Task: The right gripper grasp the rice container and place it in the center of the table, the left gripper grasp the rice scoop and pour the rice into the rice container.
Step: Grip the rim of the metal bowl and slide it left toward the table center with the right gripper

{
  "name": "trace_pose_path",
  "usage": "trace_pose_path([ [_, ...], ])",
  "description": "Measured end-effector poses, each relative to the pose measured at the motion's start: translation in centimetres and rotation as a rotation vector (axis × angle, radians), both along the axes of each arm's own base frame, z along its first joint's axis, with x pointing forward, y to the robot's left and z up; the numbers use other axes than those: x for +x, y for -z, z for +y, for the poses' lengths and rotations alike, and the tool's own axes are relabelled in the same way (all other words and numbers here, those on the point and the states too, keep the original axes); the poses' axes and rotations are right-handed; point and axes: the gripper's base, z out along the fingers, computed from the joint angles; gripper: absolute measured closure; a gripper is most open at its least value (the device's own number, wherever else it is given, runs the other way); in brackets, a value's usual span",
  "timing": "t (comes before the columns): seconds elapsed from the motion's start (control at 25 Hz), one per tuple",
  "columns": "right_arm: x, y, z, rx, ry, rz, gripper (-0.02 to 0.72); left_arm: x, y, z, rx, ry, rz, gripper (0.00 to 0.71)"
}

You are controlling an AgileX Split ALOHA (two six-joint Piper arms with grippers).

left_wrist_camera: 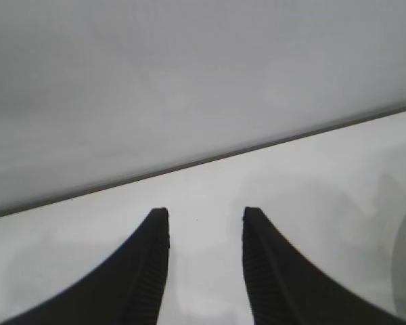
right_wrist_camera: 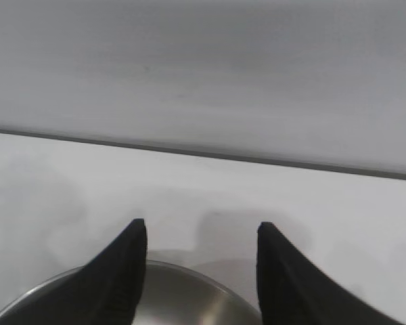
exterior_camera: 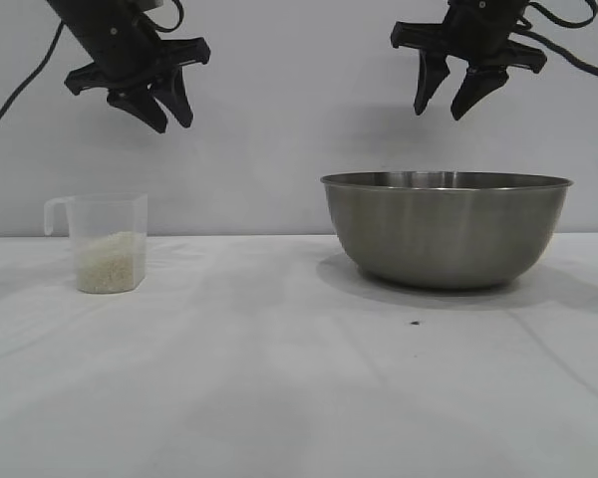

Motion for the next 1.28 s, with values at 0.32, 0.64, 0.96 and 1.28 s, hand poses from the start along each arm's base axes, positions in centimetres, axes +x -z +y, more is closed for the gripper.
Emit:
trace_pose_path([
  [0.32, -0.1, 0.1, 0.0, -0.002, -0.002, 0.011, 0.346, 0.0, 0.0, 0.0, 0.005, 0.001, -0.001, 0.487],
  [0.64, -1.5, -1.5, -3.0, -0.043, 0.003, 0.128, 0.346, -0.2, 0.2, -0.1, 0.006, 0.016, 0.030, 0.487],
  [0.96, -3.9, -1.8, -5.2, -0.099, -0.001, 0.319, 0.377, -0.4, 0.3, -0.2, 0.007, 0.027, 0.049, 0.487],
  [1.28, -4.5, 3.5, -5.3, -0.133, -0.016, 0.504, 0.377, -0.5, 0.4, -0.2, 0.008, 0.034, 0.065, 0.487],
])
